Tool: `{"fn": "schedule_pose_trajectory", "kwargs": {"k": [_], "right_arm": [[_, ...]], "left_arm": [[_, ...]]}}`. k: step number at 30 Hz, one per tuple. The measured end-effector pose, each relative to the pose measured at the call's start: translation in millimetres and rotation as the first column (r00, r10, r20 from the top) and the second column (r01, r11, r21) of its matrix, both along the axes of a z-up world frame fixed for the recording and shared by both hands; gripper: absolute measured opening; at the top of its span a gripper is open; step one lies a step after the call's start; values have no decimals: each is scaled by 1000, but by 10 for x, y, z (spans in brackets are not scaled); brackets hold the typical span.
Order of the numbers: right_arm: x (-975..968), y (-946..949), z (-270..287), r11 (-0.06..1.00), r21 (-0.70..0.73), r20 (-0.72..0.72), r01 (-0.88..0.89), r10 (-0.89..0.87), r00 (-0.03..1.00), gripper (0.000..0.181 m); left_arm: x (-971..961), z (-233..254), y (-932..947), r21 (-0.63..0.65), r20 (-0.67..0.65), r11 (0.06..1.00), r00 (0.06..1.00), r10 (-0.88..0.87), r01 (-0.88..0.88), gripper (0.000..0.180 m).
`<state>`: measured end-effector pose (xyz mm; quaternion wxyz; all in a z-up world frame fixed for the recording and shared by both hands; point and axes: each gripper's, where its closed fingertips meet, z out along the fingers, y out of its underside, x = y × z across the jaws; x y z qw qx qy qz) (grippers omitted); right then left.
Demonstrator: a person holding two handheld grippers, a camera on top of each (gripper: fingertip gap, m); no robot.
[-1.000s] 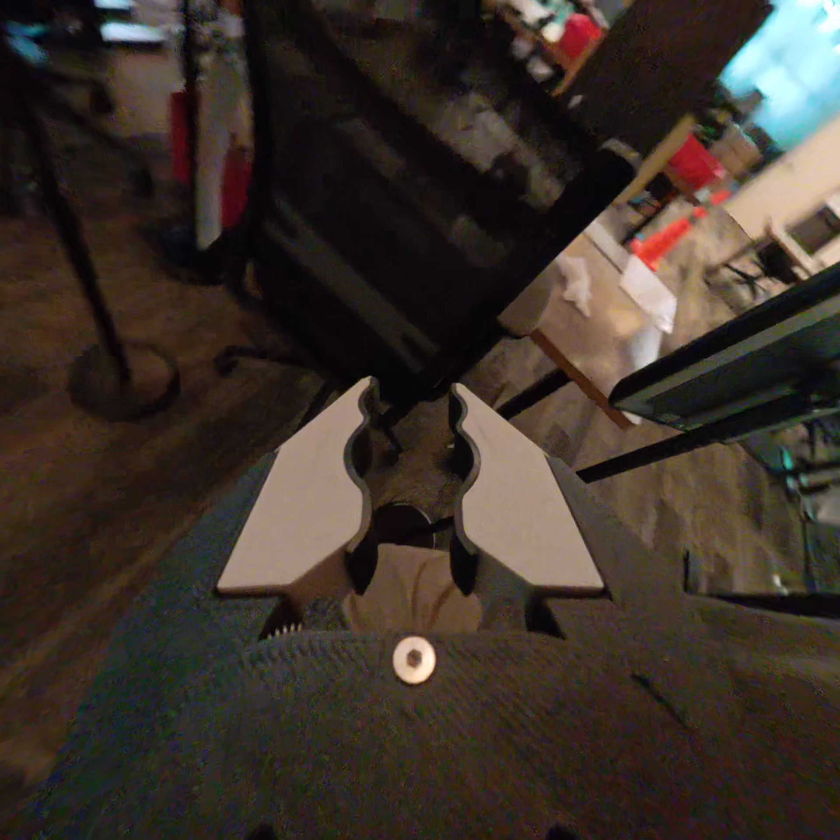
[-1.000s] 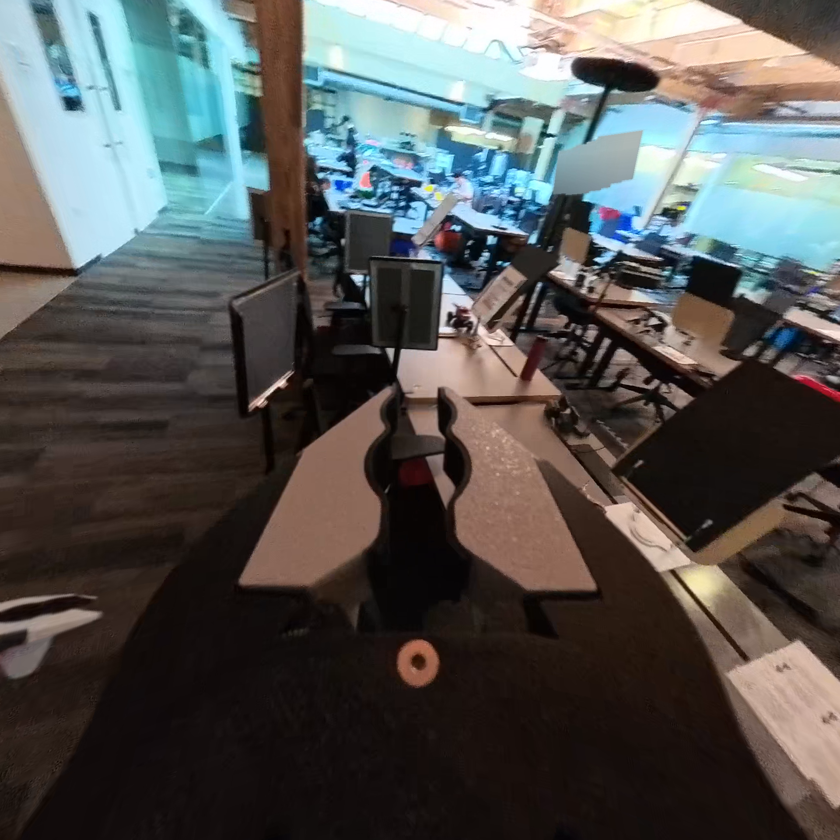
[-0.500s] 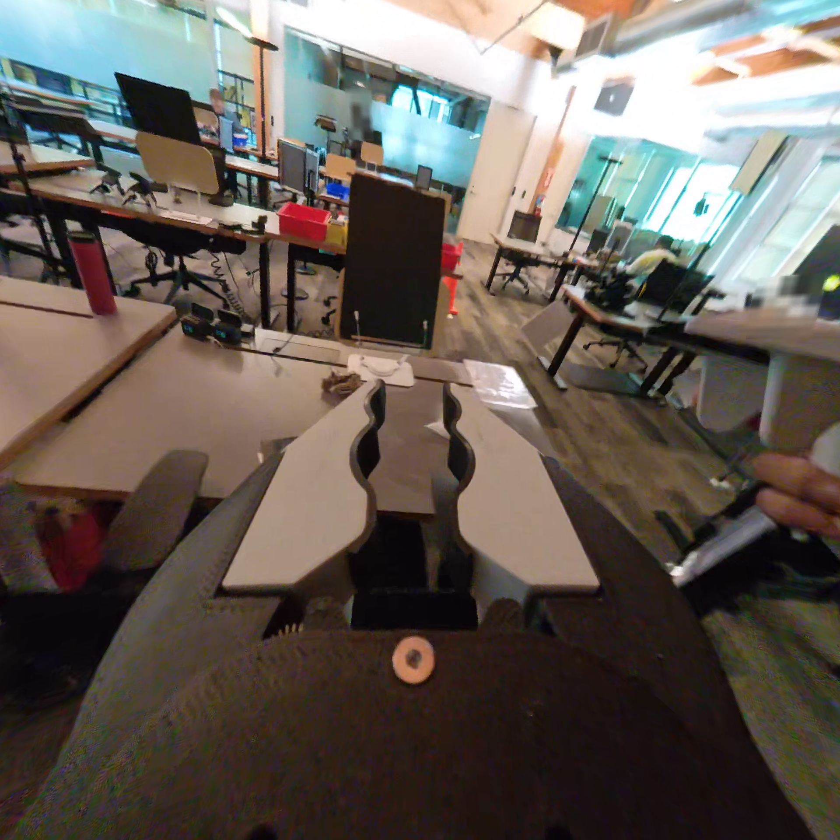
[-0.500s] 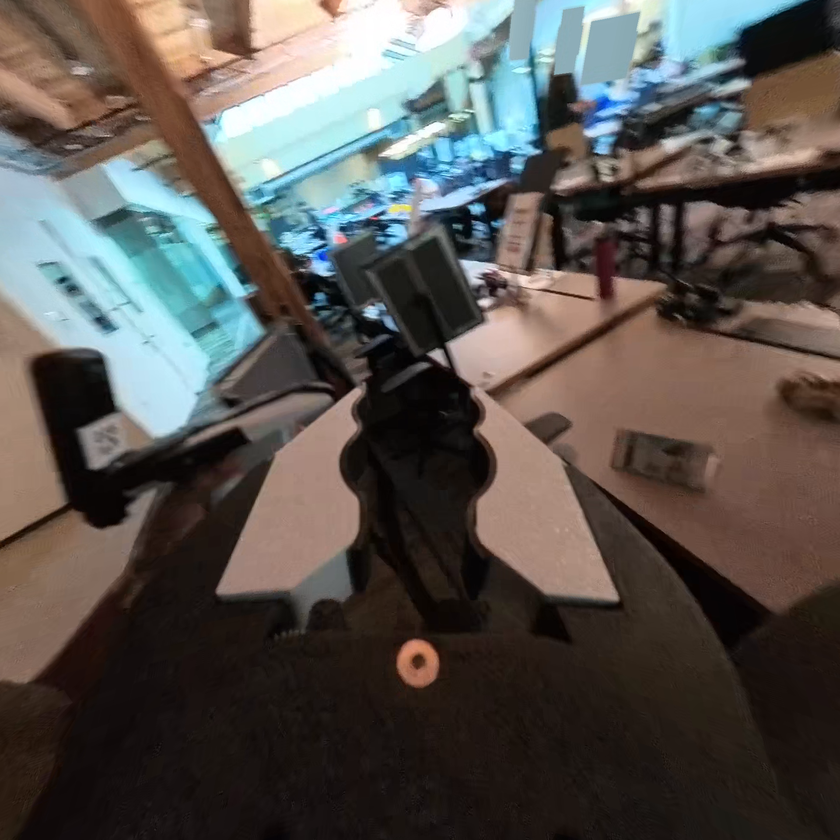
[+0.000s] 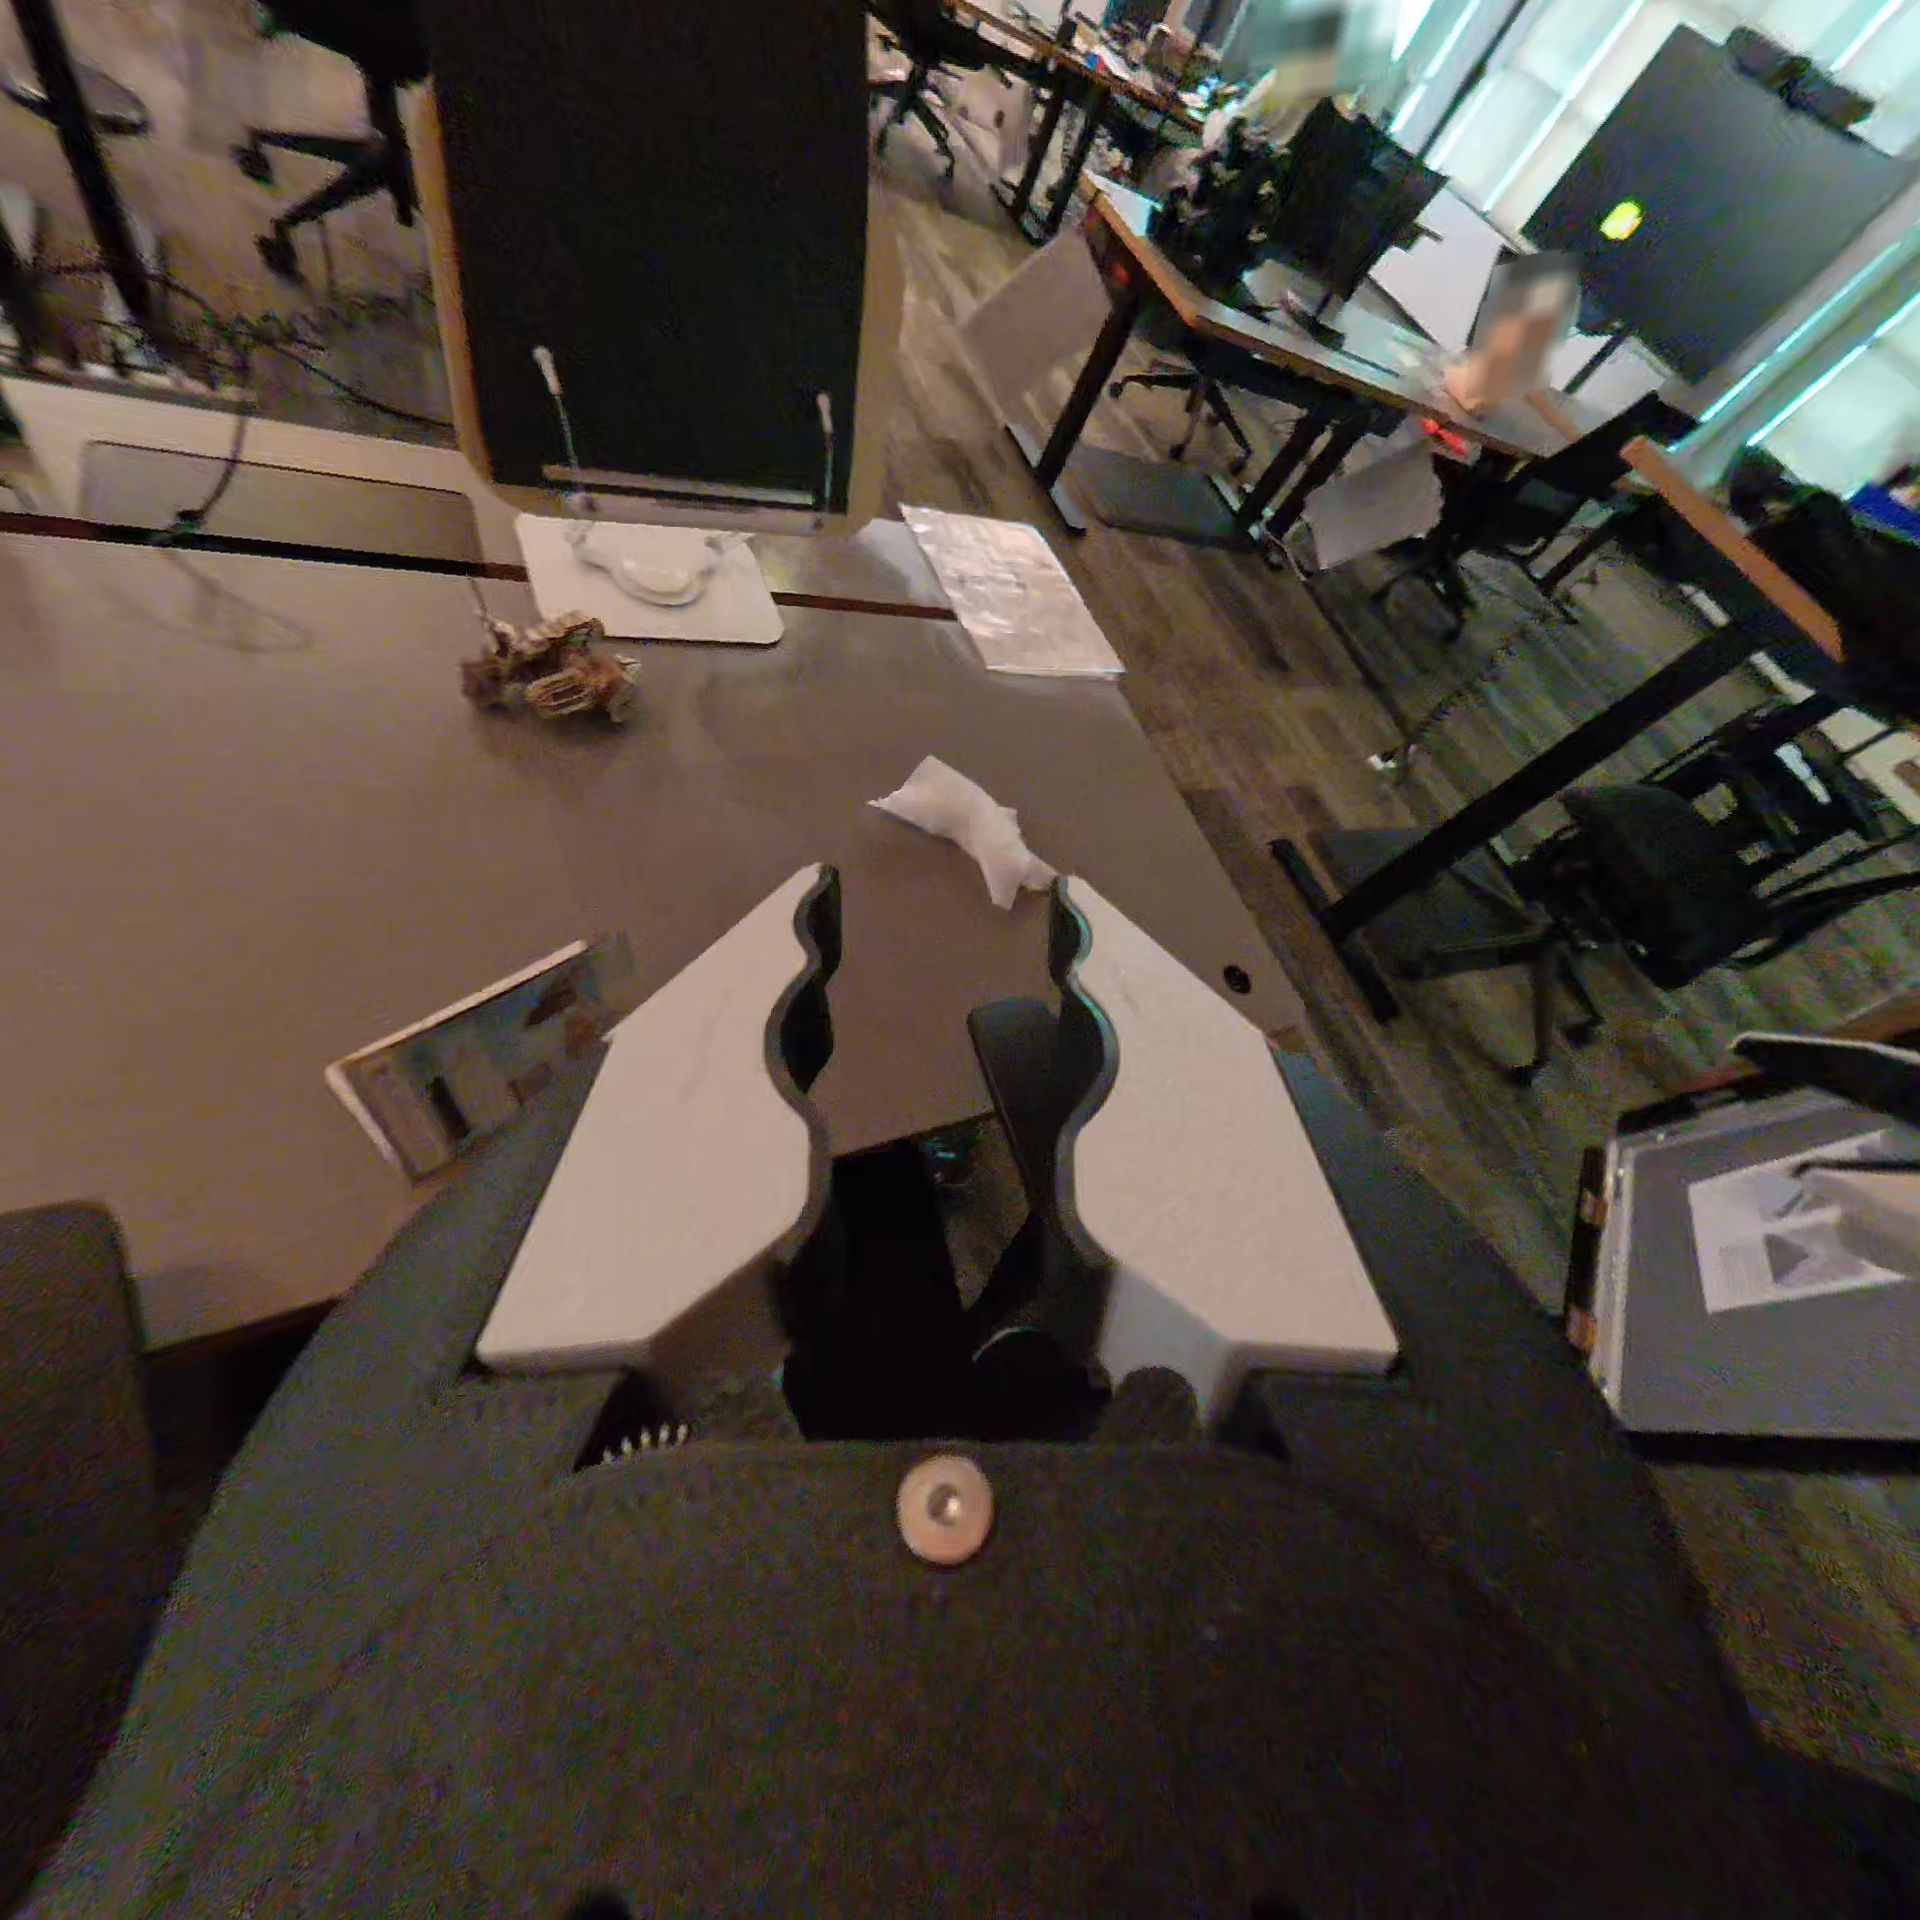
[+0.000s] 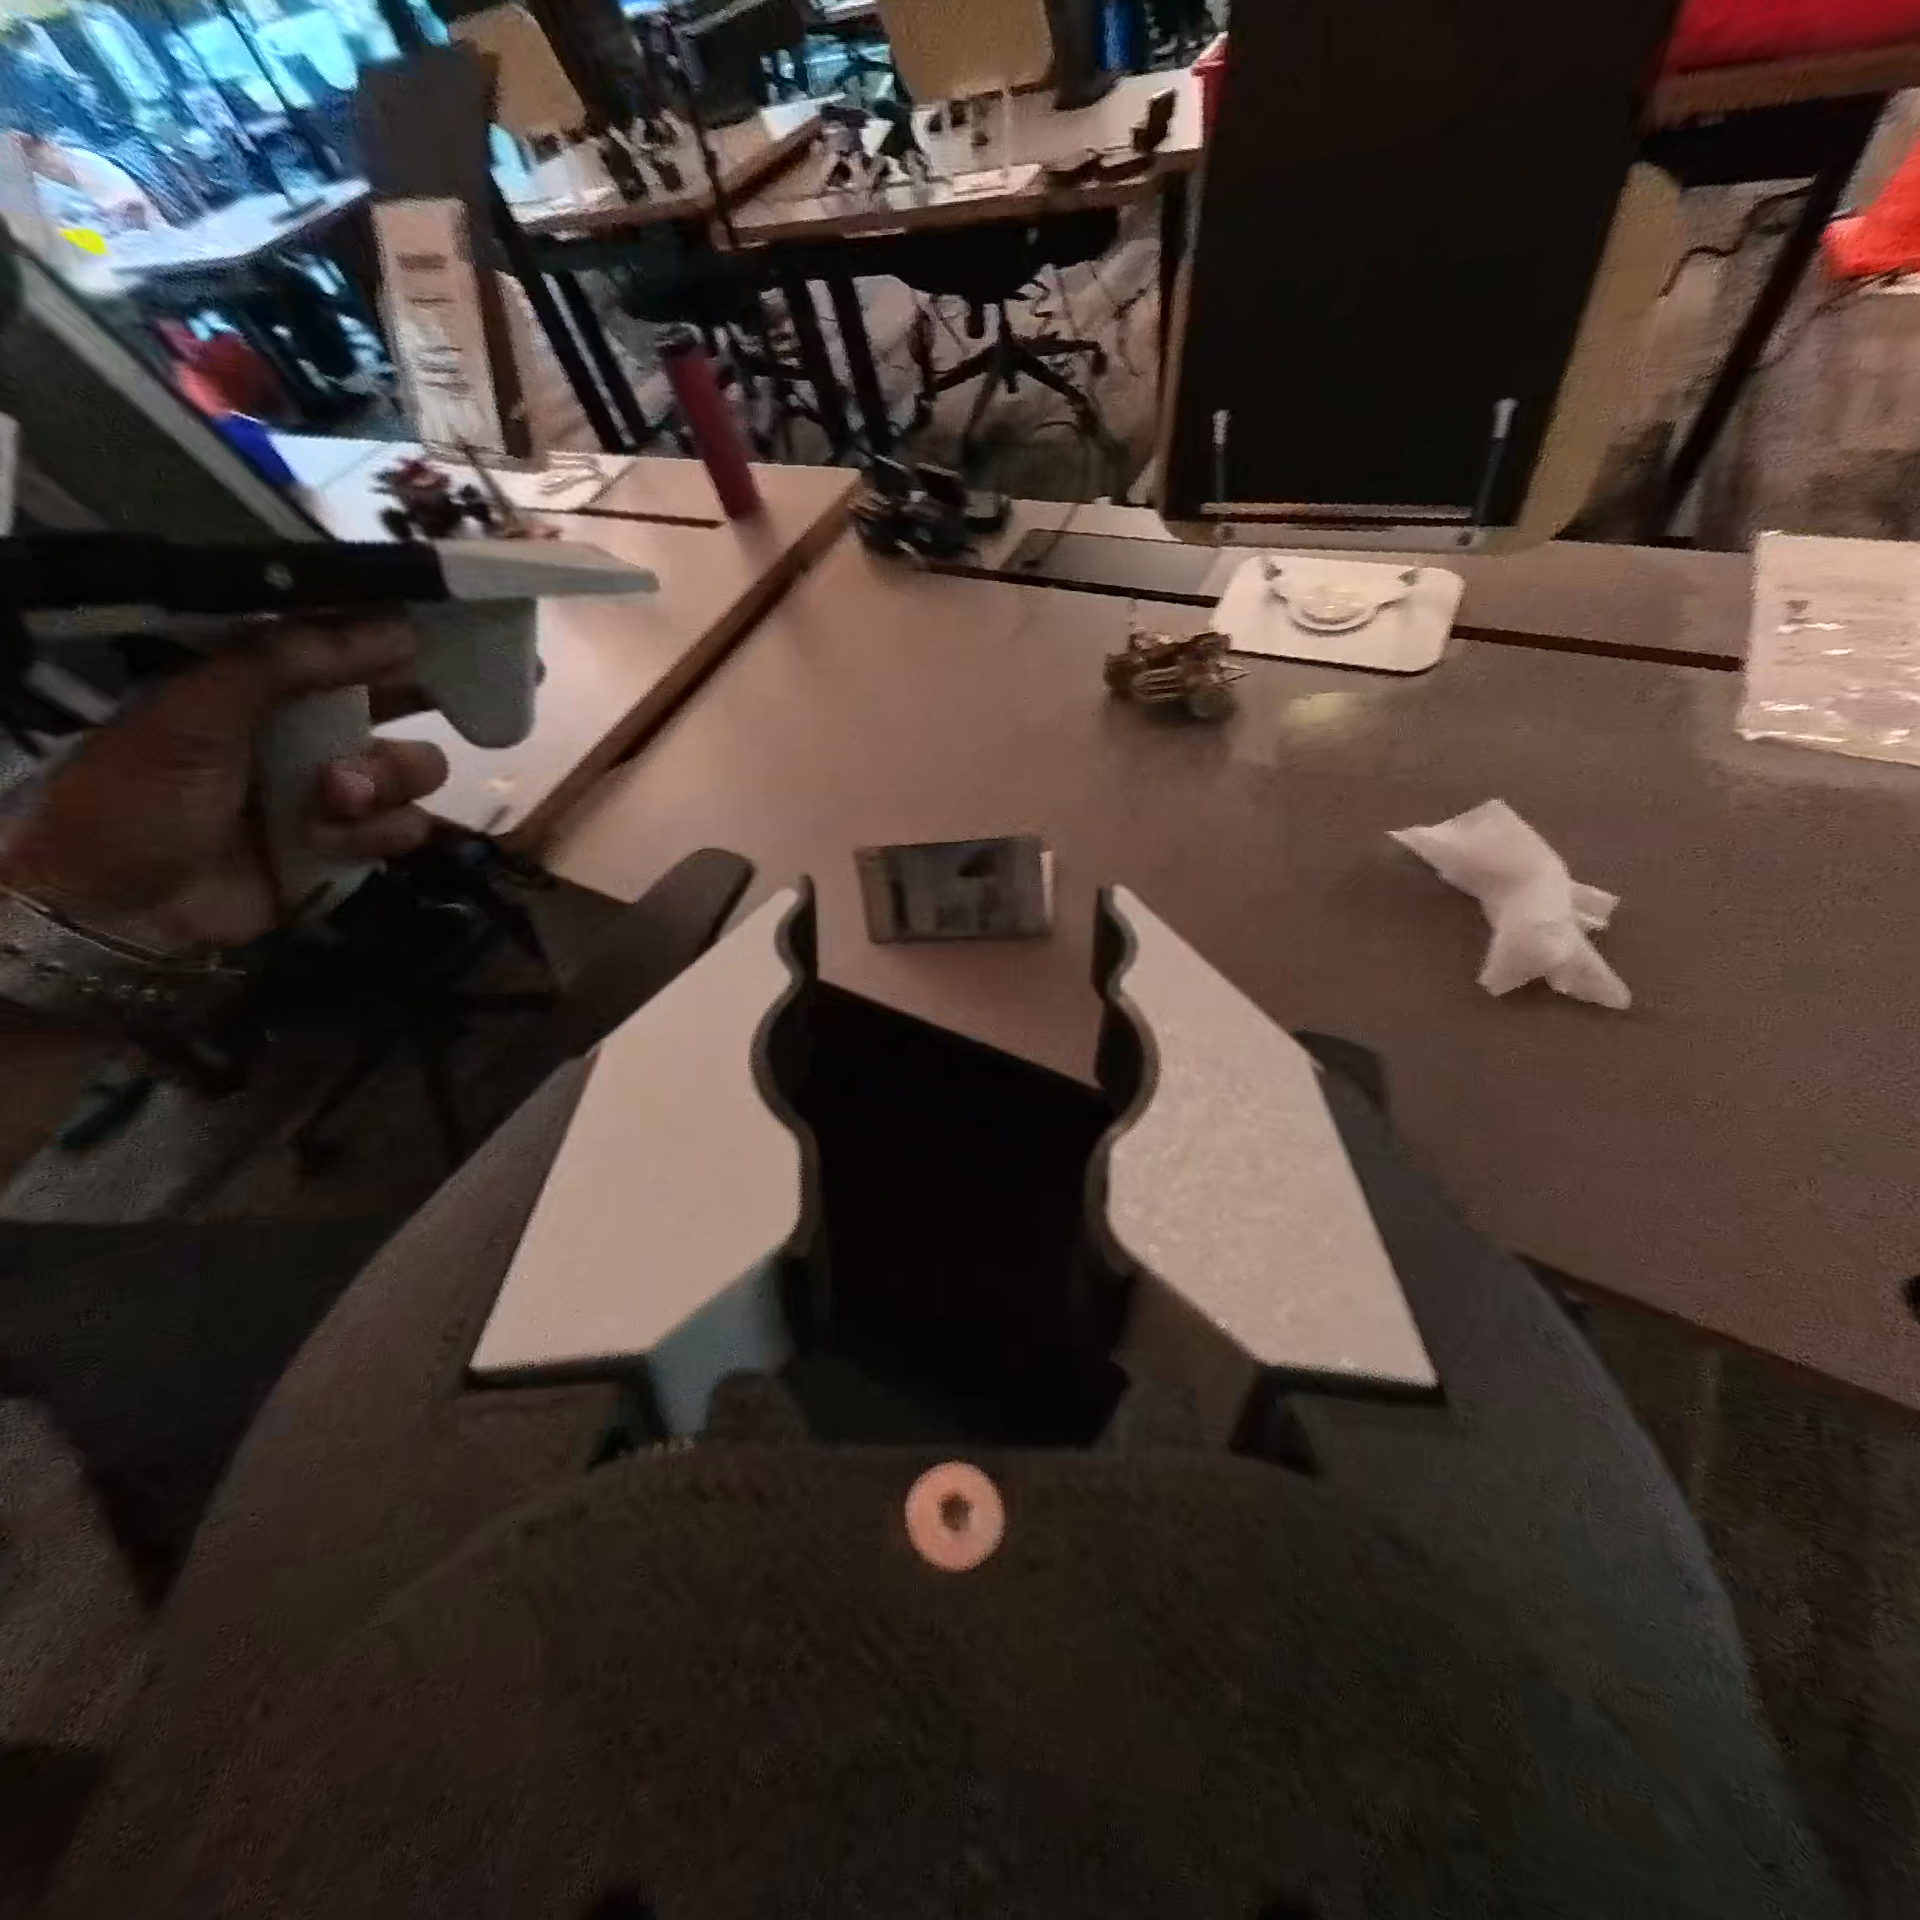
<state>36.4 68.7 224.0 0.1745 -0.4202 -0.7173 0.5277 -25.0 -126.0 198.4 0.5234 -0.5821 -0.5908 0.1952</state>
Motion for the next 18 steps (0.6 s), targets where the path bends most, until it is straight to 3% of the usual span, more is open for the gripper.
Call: {"fn": "schedule_pose_trajectory", "kwargs": {"k": [5, 9, 14, 18], "right_arm": [[-1009, 247, -640, 986, 100, 5, 137, -138, 990, 58], [-2090, 832, -1864, 935, 185, 109, 301, -324, 940, 56], [-3315, 1081, -3318, 917, 93, 265, 388, -398, 878, 34], [-4134, 1047, -3897, 904, 244, 143, 353, -393, 908, 15]], "left_arm": [[-544, -772, 151, -75, 177, 997, 984, -15, 29, 37], [-655, -1407, 365, -114, 288, 991, 957, -31, 66, 37], [-726, -2151, 361, -236, 374, 969, 927, 20, 74, 36], [-887, -2779, 304, -278, 403, 954, 915, 13, 108, 37]]}}
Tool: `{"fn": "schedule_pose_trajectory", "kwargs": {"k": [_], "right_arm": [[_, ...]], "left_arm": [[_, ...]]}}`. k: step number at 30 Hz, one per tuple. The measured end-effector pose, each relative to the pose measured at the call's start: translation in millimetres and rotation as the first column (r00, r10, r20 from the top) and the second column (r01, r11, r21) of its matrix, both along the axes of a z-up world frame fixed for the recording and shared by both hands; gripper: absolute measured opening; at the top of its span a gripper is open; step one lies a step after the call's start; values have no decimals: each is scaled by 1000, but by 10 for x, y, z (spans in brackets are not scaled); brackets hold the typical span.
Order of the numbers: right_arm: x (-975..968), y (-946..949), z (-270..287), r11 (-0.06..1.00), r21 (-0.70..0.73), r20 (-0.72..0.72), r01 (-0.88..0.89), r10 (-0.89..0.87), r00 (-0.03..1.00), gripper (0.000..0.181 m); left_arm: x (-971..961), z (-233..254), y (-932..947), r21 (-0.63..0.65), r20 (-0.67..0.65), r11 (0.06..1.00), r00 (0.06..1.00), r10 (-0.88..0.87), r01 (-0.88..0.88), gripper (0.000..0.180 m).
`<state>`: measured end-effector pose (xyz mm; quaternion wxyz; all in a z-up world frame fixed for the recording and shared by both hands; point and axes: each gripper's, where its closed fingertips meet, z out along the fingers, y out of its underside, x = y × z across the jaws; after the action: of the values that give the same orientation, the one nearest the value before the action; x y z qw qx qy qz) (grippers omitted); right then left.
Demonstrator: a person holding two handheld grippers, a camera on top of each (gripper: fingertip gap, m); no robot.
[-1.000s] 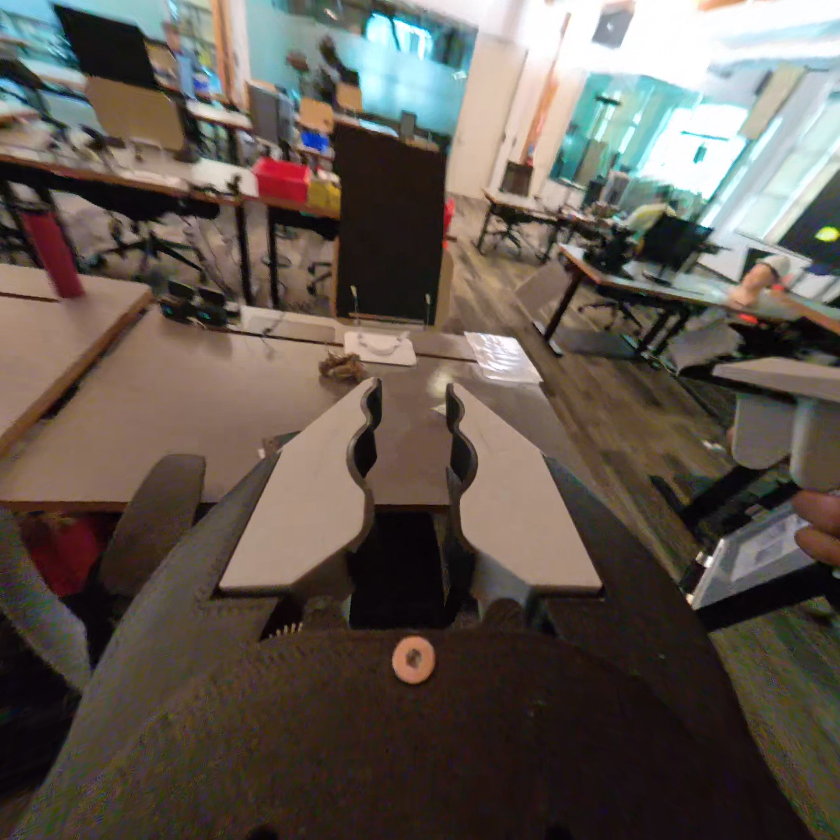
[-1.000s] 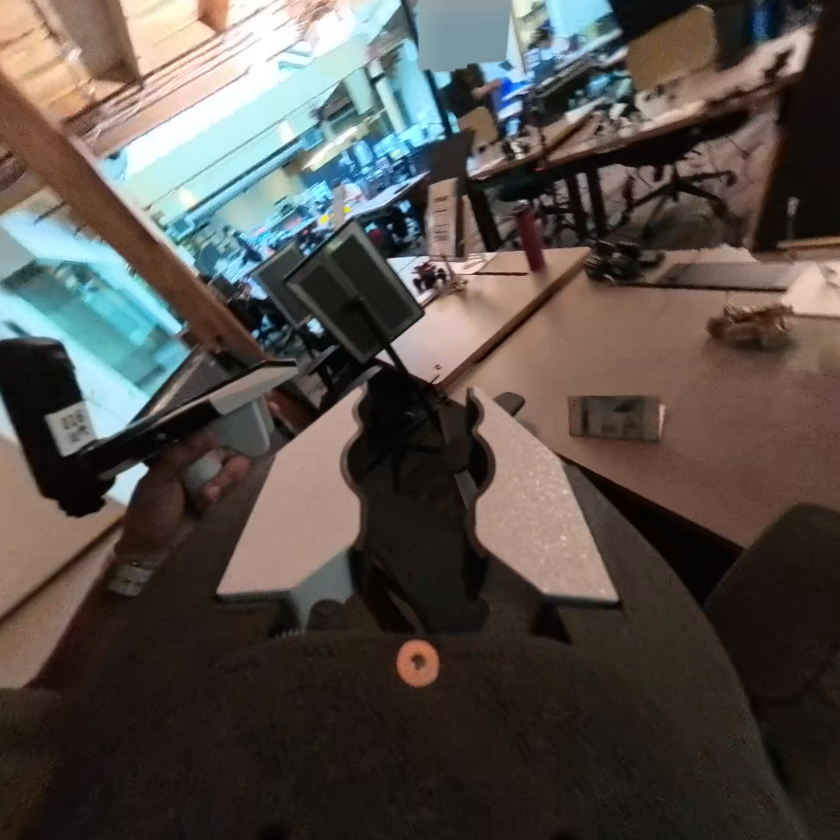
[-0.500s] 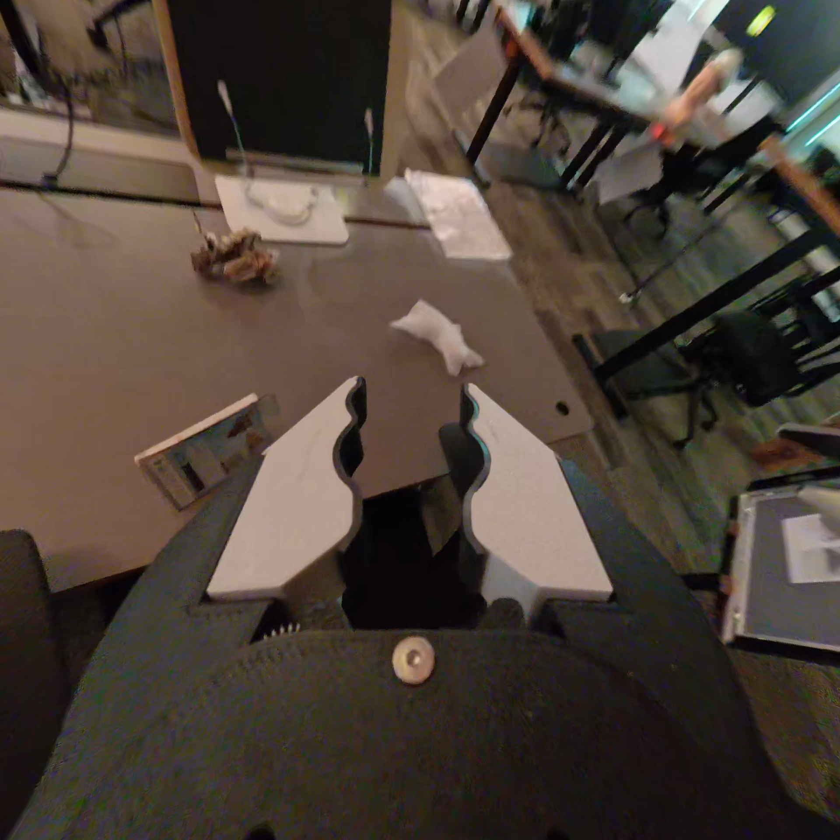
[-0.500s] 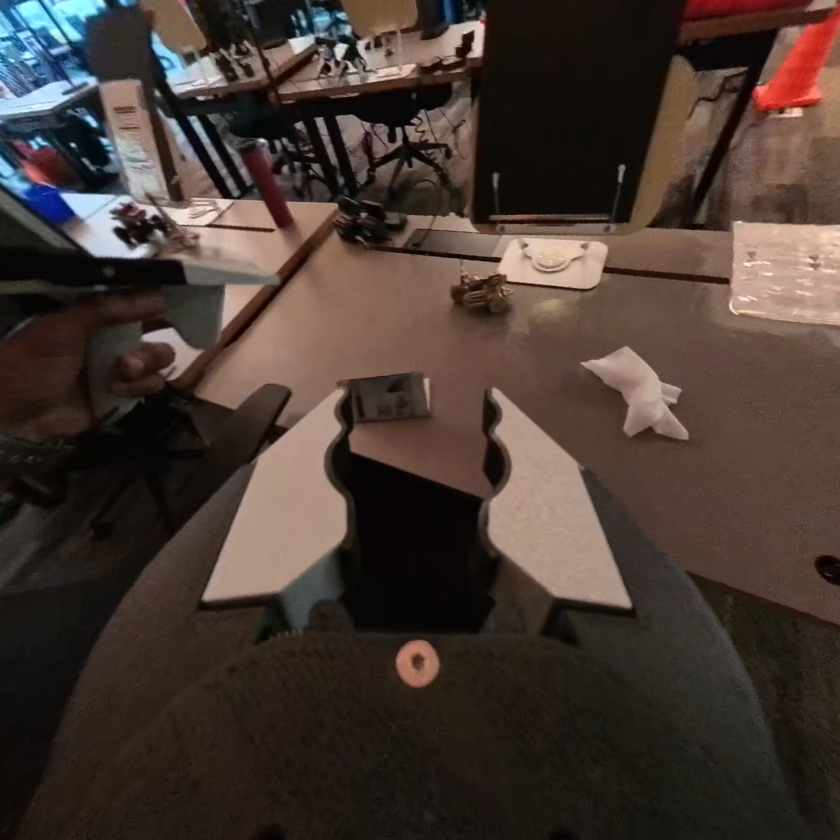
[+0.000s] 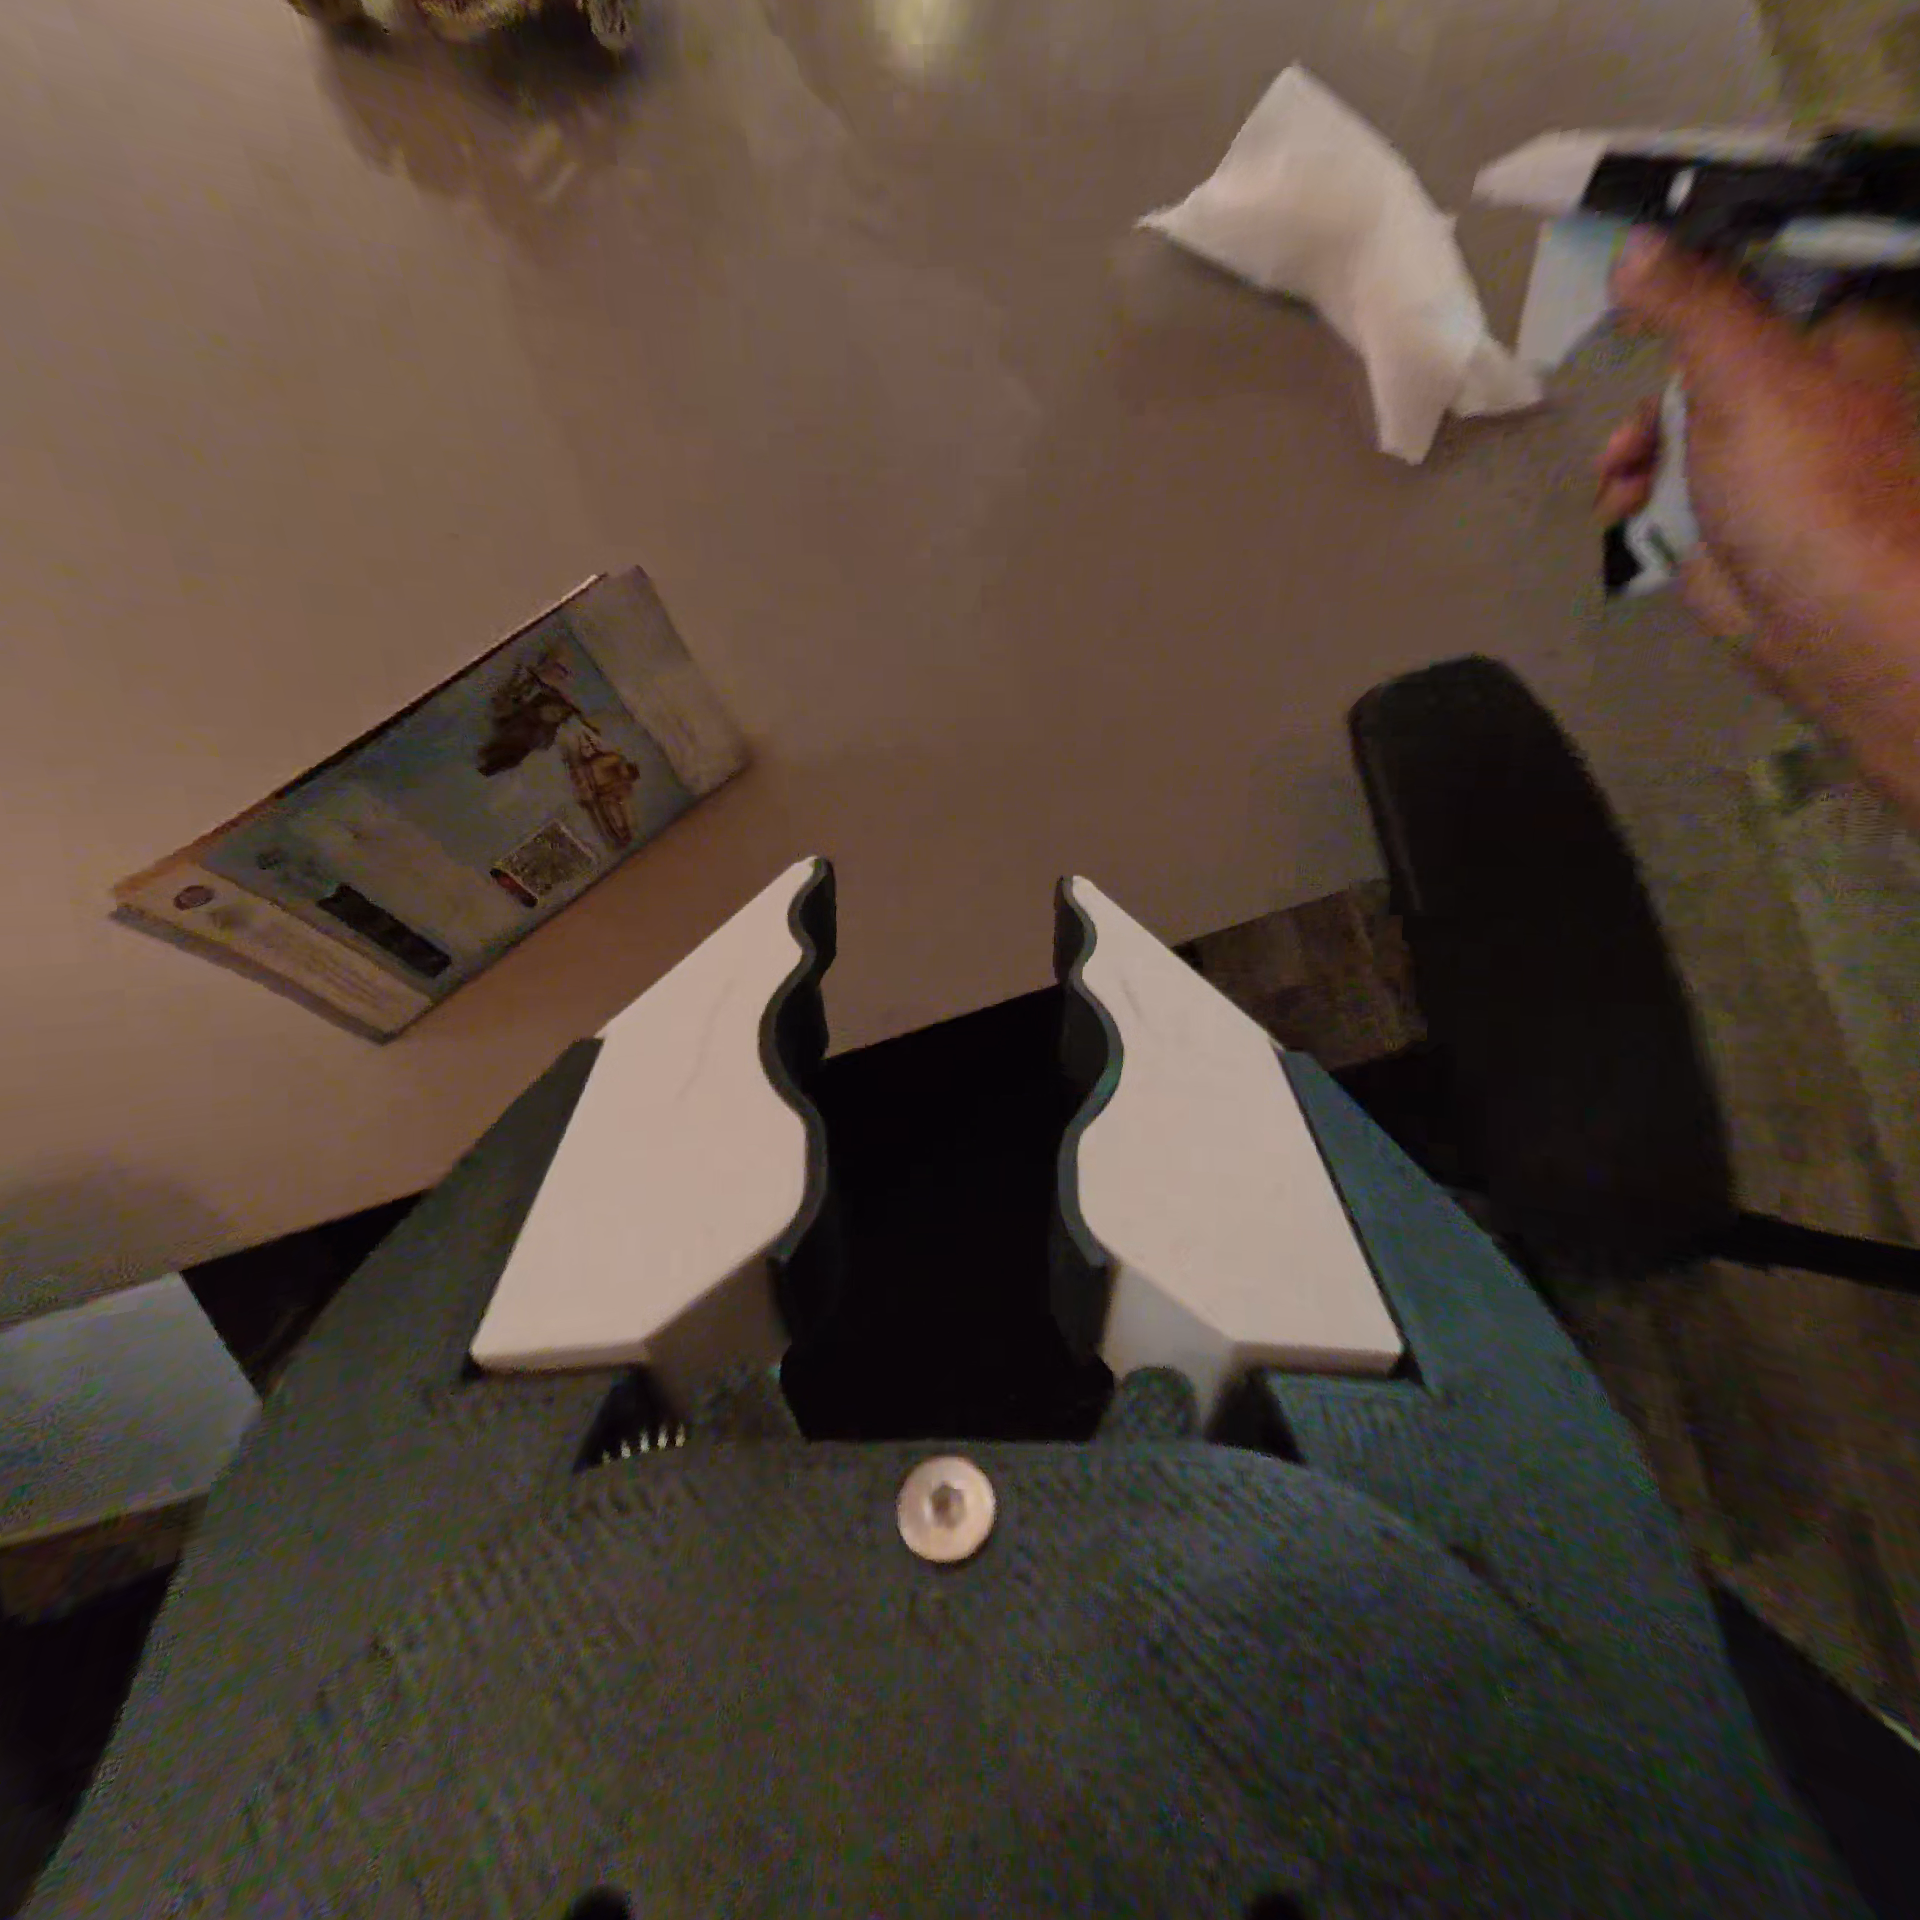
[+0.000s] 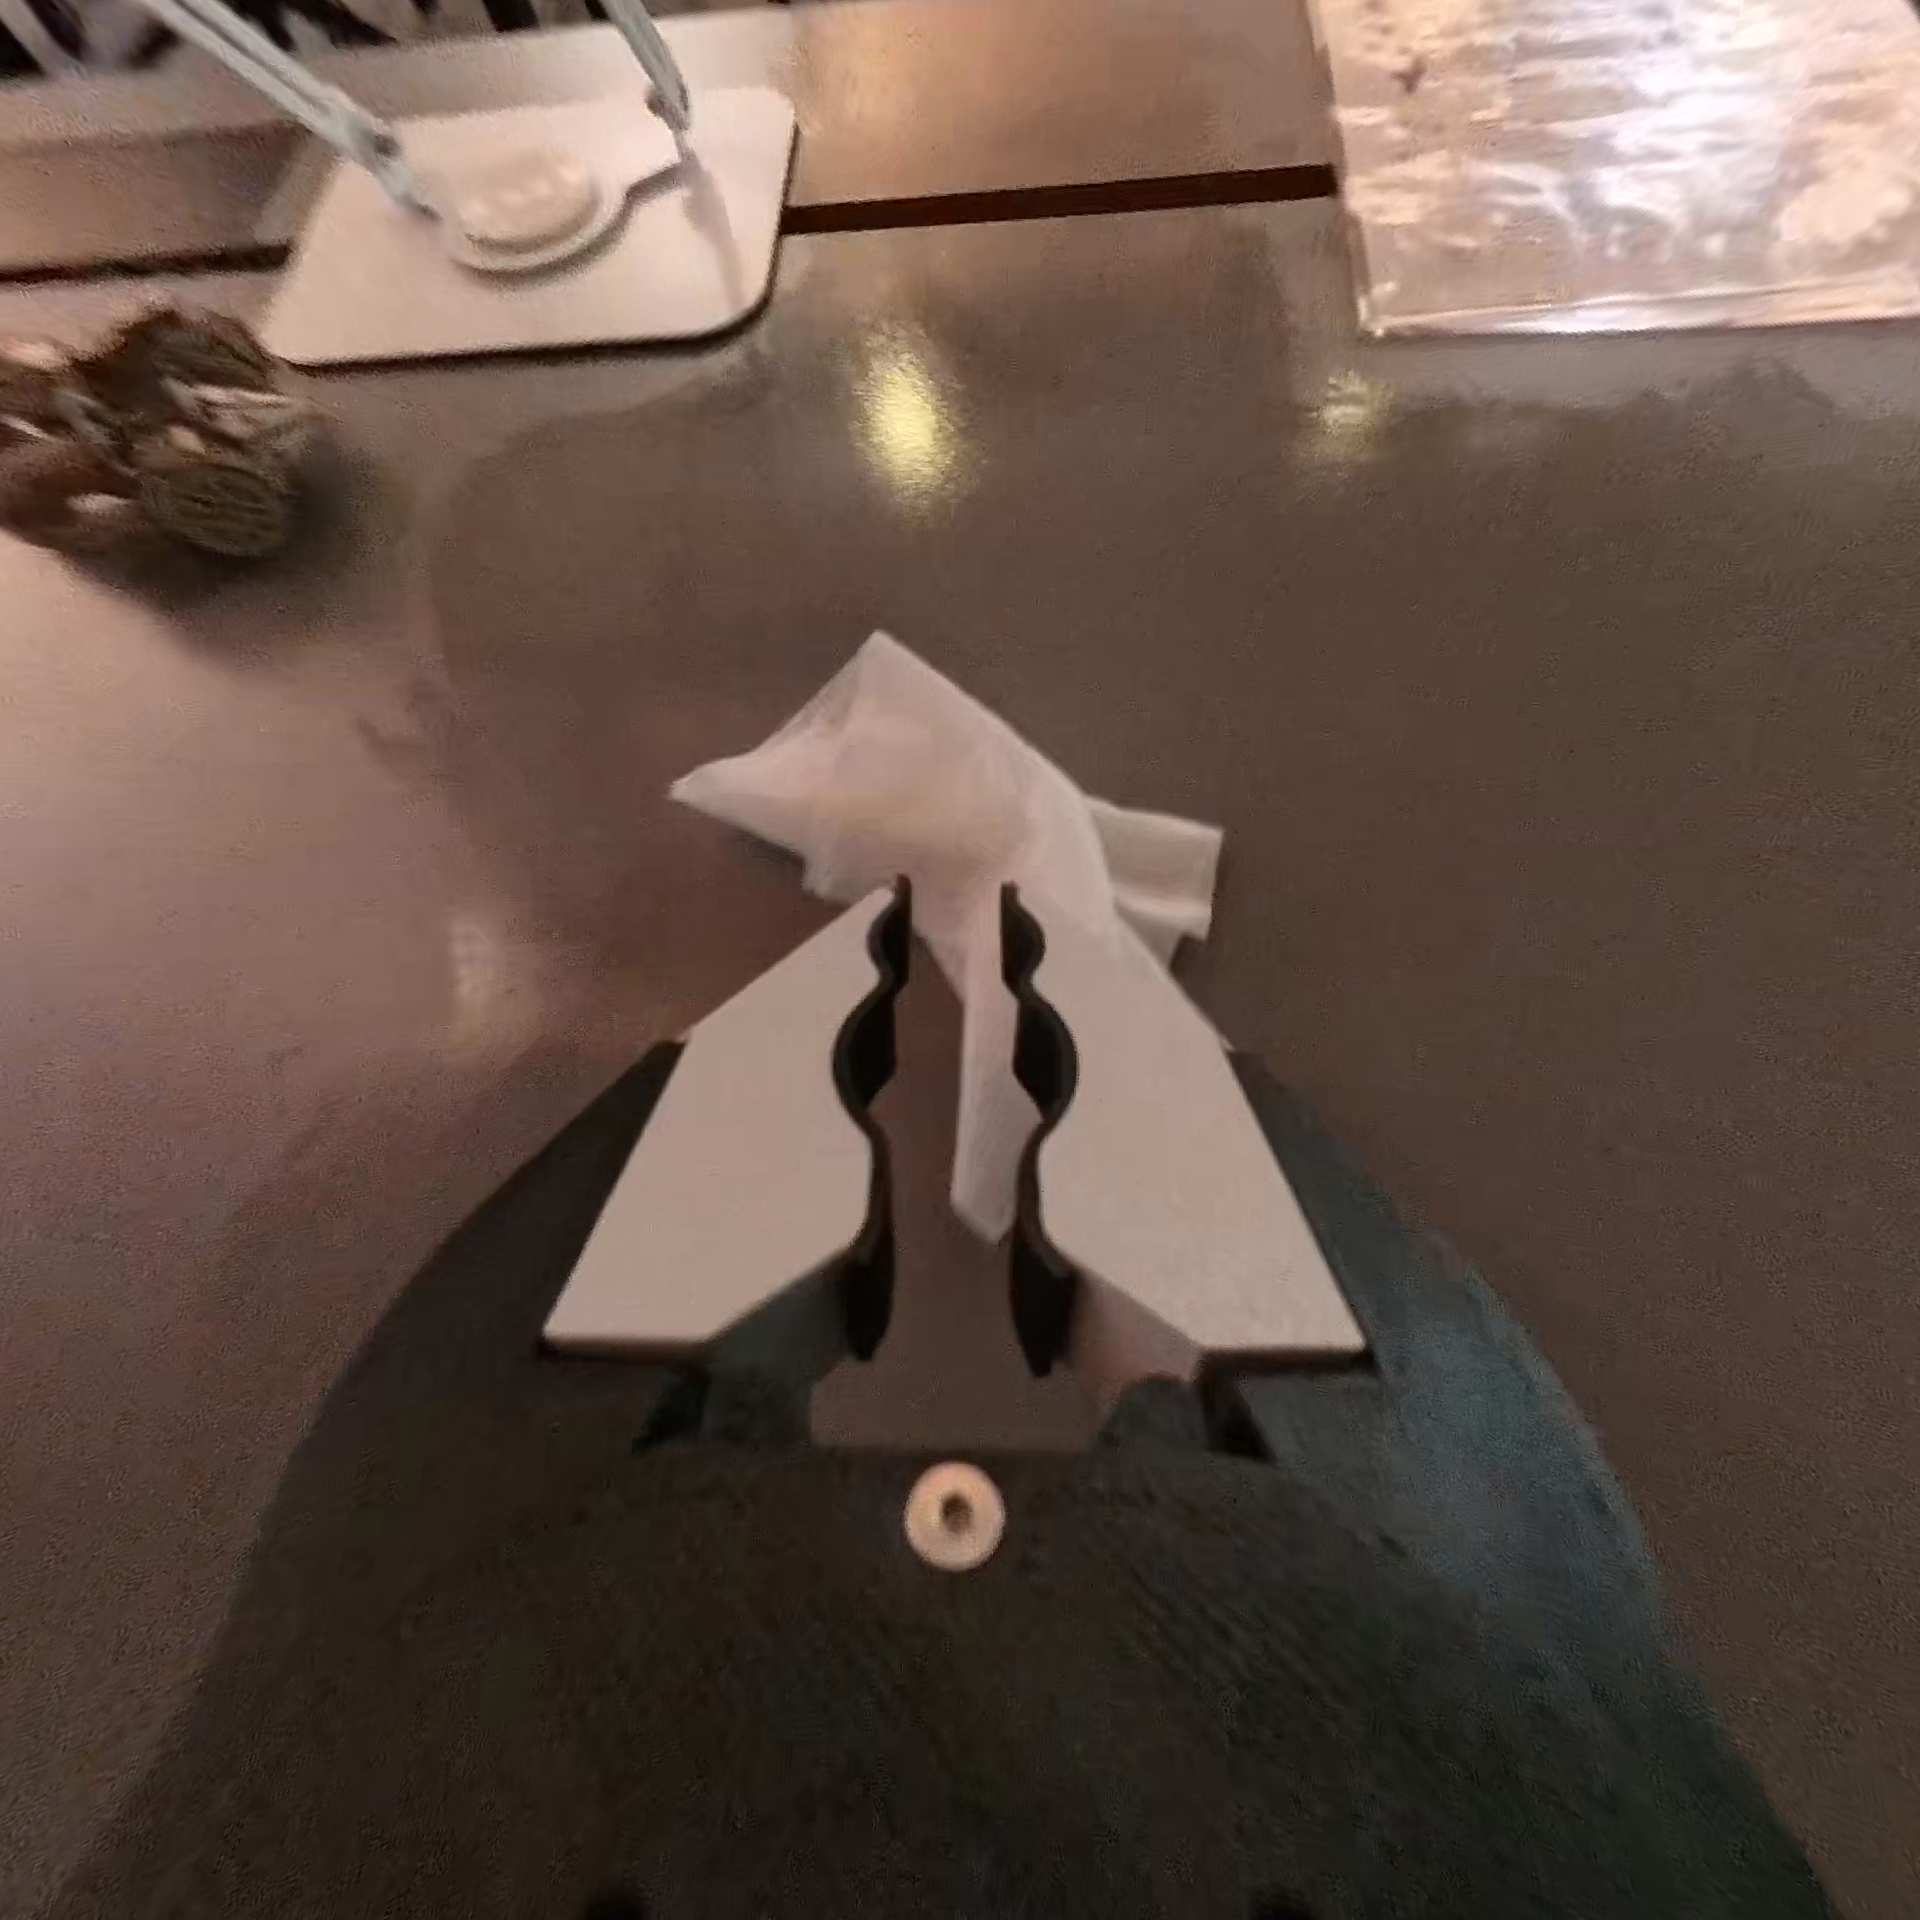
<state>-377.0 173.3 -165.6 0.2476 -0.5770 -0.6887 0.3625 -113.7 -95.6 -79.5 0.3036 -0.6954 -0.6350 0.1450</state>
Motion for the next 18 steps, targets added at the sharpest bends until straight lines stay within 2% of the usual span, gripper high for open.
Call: {"fn": "schedule_pose_trajectory", "kwargs": {"k": [2, 4, 5, 8, 10, 13, 18], "right_arm": [[-248, -32, -269, 999, 37, 40, -8, 7, 999, 11], [-324, -48, -651, 997, 79, 175, -13, -2, 984, 0], [-349, -77, -731, 996, 84, 202, -17, 0, 979, 1], [-460, -239, -739, 993, 105, 205, -56, 34, 978, 0], [-509, -488, -738, 983, 110, 217, -144, 118, 969, 0], [-416, -1162, -740, 939, 23, 222, -344, 331, 917, 0], [225, -2349, -741, 771, -52, 247, -635, 626, 740, 0]], "left_arm": [[-140, -305, -98, -51, 7, 999, 1000, -8, 9, 41], [-274, -571, -241, -108, 28, 994, 1000, -3, 6, 45], [-341, -673, -337, -135, 26, 991, 1000, 12, -8, 46], [-466, -913, -600, -180, 14, 983, 999, 36, -33, 56], [-470, -1104, -733, -202, 44, 979, 999, 22, -12, 70], [-517, -1310, -981, -293, 30, 956, 999, 28, -18, 72], [-578, -1427, -1177, -335, -8, 941, 999, 53, -52, 76]]}}
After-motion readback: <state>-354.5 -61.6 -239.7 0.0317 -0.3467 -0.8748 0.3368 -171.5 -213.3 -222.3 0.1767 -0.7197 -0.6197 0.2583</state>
